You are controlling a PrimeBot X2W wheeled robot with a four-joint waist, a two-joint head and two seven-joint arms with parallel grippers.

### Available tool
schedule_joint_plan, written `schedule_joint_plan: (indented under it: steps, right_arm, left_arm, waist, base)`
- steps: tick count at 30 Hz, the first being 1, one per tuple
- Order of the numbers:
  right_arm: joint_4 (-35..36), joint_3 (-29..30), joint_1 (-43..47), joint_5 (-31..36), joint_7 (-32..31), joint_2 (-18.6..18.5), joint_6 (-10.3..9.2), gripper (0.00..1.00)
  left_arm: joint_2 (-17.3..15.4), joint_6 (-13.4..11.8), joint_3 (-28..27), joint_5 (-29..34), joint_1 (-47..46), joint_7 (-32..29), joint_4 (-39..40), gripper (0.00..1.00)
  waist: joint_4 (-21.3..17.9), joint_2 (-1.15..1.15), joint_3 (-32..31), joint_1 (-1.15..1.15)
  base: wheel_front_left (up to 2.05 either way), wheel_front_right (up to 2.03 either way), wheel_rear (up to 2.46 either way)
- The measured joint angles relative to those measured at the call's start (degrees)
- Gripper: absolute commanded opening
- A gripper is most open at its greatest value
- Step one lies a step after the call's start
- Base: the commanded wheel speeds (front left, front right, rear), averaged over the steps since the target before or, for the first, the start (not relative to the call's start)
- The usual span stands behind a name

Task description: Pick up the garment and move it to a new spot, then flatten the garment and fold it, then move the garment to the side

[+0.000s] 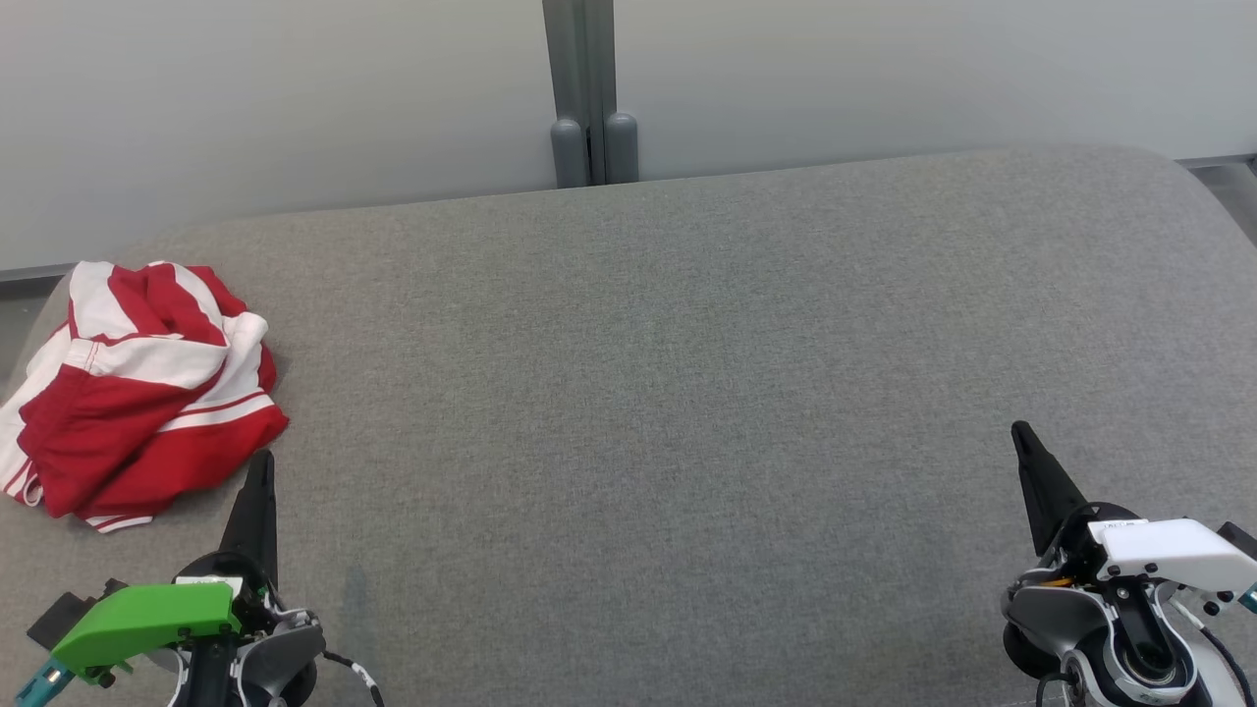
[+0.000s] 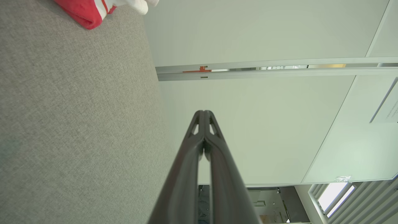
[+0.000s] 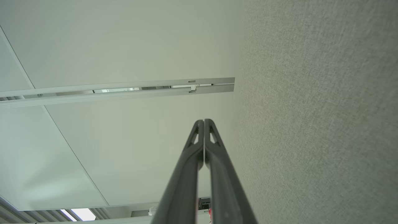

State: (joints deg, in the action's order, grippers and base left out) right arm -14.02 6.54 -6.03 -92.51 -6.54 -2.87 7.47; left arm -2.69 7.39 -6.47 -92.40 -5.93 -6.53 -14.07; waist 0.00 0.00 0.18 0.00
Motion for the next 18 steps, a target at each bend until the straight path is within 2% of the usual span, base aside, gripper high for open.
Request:
schedule_joint_plan:
  steps: [11, 12, 18]
  right_arm:
    - [0.00, 0.00, 0.00, 0.00, 0.00, 0.00, 0.00, 0.00]
    - [-0.15, -0.01, 0.08, 0.00, 0.00, 0.02, 0.00, 1.00]
    - [-2.05, -0.47, 2.29, 0.11, 0.63, 0.56, -0.11, 1.00]
  left_arm:
    - [0.00, 0.00, 0.00, 0.00, 0.00, 0.00, 0.00, 0.00]
    - [0.03, -0.01, 0.02, 0.00, 0.06, 0.02, -0.15, 1.00]
    - [0.44, -0.11, 0.67, 0.02, 2.19, 0.65, -2.16, 1.00]
  waist:
    - [0.00, 0.00, 0.00, 0.00]
    - [0.00, 0.00, 0.00, 0.00]
    - [0.01, 0.00, 0.02, 0.00]
  base:
    - [0.00, 0.00, 0.00]
    - [0.00, 0.00, 0.00]
    - [0.00, 0.00, 0.00]
